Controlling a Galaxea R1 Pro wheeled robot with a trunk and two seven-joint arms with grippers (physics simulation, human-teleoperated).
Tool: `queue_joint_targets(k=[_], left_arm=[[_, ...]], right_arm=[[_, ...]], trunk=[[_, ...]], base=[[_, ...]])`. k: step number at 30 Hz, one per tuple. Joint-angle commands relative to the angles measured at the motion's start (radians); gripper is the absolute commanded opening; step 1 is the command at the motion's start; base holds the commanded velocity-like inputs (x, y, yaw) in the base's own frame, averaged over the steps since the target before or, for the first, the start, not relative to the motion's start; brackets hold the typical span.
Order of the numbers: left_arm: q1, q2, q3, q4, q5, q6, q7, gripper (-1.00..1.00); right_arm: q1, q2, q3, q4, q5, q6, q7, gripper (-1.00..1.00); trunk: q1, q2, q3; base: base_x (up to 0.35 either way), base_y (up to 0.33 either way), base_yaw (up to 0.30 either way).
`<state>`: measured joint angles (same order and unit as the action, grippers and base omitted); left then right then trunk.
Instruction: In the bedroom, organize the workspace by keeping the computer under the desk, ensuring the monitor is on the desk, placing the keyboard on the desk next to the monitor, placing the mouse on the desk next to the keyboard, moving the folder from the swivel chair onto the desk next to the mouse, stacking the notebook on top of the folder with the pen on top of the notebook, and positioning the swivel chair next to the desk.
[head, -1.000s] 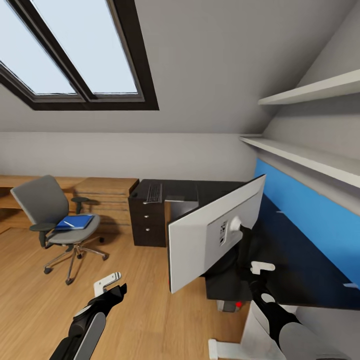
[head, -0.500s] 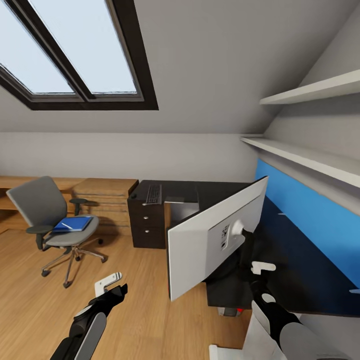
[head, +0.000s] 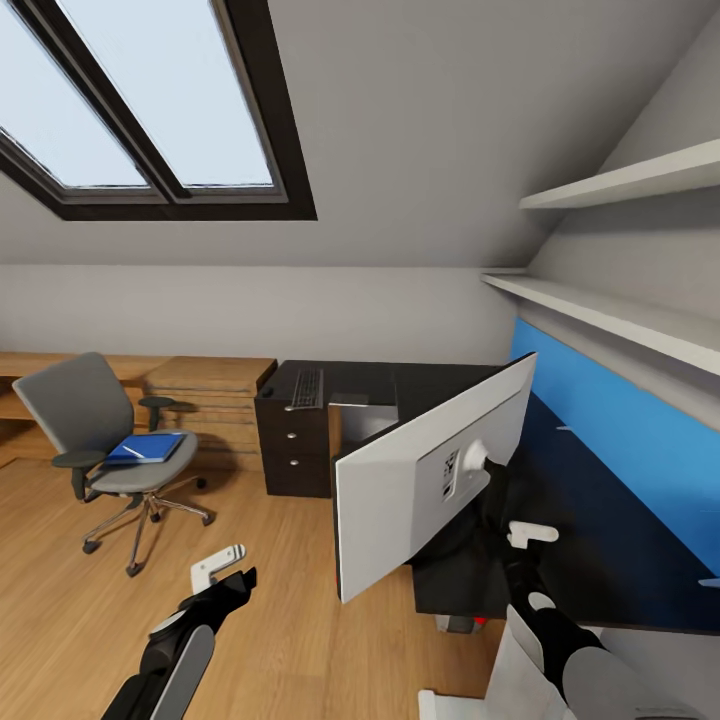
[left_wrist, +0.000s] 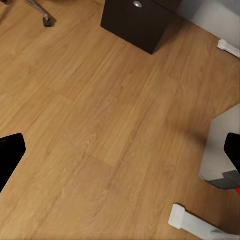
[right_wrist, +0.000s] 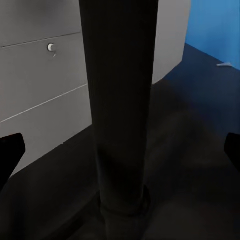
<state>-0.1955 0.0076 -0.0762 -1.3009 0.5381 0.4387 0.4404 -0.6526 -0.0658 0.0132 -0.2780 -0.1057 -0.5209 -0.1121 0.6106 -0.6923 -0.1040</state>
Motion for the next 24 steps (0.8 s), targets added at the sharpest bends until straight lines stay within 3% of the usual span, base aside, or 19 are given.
queue_joint_targets(k=[1, 24], left_arm=[[-0.001, 0.001, -0.004, -0.001, 0.010, 0.002, 0.010, 1.00], [-0.001, 0.002, -0.010, -0.001, 0.008, 0.002, 0.009, 1.00]], right_arm=[[-0.001, 0.000, 0.002, 0.001, -0.009, -0.004, 0.002, 1.00], [-0.001, -0.001, 0.002, 0.002, -0.009, -0.005, 0.002, 1.00]], trunk=[[0.000, -0.001, -0.002], [0.000, -0.001, -0.002]], base=[[0.005, 0.000, 0.000], [0.074, -0.010, 0.000]])
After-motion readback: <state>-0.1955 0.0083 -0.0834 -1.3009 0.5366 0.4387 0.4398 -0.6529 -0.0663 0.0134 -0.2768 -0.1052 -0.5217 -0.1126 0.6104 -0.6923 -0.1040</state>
